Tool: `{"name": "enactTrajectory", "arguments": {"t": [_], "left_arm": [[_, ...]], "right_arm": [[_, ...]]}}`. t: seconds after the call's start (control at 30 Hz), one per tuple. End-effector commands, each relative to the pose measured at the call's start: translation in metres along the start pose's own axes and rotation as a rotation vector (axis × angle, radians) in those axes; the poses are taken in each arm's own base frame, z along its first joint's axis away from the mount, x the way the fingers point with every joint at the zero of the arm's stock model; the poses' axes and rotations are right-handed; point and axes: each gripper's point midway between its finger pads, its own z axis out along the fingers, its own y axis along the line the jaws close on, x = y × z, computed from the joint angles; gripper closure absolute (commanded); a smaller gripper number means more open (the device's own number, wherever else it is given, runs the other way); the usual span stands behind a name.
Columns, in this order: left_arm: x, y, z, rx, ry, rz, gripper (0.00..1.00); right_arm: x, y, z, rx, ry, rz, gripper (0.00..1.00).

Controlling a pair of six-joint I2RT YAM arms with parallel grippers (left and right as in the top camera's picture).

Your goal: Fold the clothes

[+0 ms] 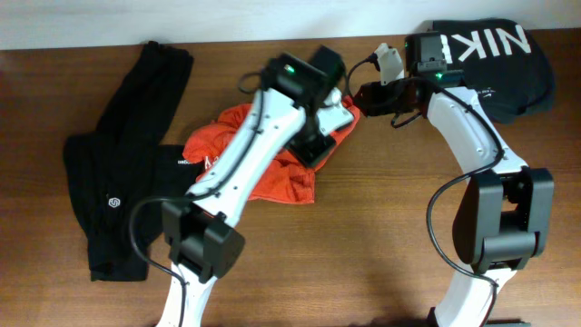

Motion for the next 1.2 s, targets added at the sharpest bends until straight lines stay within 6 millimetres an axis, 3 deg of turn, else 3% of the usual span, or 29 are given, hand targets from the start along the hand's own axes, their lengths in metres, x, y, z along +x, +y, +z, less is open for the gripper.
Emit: {"name": "enactTrajectory", "arguments": {"t": [0.0, 0.3, 0.47, 0.53, 0.73, 0.9, 1.07, 1.17], "left_arm": [[0.005, -0.018, 0.018, 0.031, 0.042, 0.047, 0.66], [0.020, -0.021, 0.058, 0.041, 0.122, 0.054, 0.66], [0.023, -0.018, 0.087, 0.027, 0.135, -0.106, 0.60], [0.023, -0.003, 0.098, -0.057, 0.130, -0.195, 0.58], [0.014, 0.023, 0.105, -0.201, 0.066, -0.338, 0.51], [0.008, 0.025, 0.114, -0.200, 0.049, -0.337, 0.49], [0.018, 0.025, 0.133, -0.194, 0.112, -0.338, 0.50], [0.024, 0.024, 0.139, -0.192, 0.140, -0.338, 0.57]], "right_arm": [[-0.009, -0.007, -0.005, -0.002, -0.037, 0.018, 0.50], [-0.026, -0.013, -0.006, 0.011, -0.106, 0.047, 0.47], [-0.042, -0.034, -0.016, 0.033, -0.181, 0.107, 0.42], [-0.047, -0.041, -0.020, 0.038, -0.206, 0.113, 0.39], [-0.049, -0.046, -0.023, 0.045, -0.221, 0.114, 0.35], [-0.051, -0.047, -0.024, 0.047, -0.228, 0.112, 0.35], [-0.053, -0.047, -0.024, 0.048, -0.234, 0.109, 0.35], [-0.053, -0.048, -0.024, 0.052, -0.236, 0.109, 0.34]]}}
